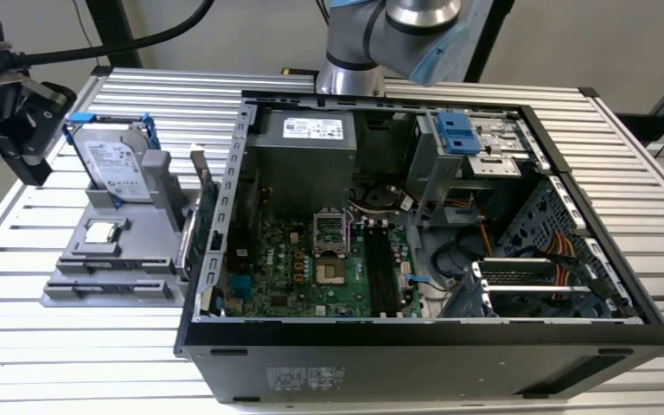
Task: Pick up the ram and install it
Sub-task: 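Reach for the ram, then pick up the ram and move it above insertion slot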
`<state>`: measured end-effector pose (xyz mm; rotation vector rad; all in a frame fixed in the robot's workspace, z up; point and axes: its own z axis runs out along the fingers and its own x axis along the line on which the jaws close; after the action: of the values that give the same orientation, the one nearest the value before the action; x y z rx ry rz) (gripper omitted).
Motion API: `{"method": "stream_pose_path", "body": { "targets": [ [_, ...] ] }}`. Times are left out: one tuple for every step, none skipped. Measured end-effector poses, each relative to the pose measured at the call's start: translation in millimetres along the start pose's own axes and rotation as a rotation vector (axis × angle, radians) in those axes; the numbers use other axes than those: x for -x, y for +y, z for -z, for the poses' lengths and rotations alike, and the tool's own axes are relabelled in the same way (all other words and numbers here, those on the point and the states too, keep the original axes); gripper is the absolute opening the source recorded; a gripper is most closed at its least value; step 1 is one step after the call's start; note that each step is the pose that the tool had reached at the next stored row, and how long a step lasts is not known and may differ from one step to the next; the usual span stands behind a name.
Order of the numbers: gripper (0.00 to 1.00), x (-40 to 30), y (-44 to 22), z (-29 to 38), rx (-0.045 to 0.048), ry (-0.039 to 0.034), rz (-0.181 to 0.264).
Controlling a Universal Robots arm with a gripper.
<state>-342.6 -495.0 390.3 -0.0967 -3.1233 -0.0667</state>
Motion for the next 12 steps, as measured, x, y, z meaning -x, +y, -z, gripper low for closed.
{"method": "stream_pose_path", "body": {
  "targets": [
    [0.0, 0.0, 0.0, 0.0, -0.0001, 0.0001, 0.003],
    [0.0, 0.0, 0.0, 0.0, -0.0001, 0.0003, 0.007],
    [0.0, 0.0, 0.0, 0.0, -0.0002, 0.0005, 0.011],
    [0.0, 0.0, 0.0, 0.0, -0.0003, 0.0007, 0.017],
    [0.0, 0.0, 0.0, 0.0, -0.0004, 0.001, 0.024],
    [0.0, 0.0, 0.0, 0.0, -0.0005, 0.0013, 0.031],
    [0.0, 0.0, 0.0, 0.0, -0.0006, 0.0016, 0.038],
    [0.0, 0.0, 0.0, 0.0, -0.0008, 0.0019, 0.045],
    [0.0, 0.0, 0.0, 0.0, -0.0009, 0.0023, 0.053],
    [0.0, 0.0, 0.0, 0.0, -0.0011, 0.0026, 0.061],
    [0.0, 0.0, 0.0, 0.0, -0.0012, 0.0029, 0.069],
    [0.0, 0.0, 0.0, 0.0, -0.0013, 0.0033, 0.078]
  ]
}}
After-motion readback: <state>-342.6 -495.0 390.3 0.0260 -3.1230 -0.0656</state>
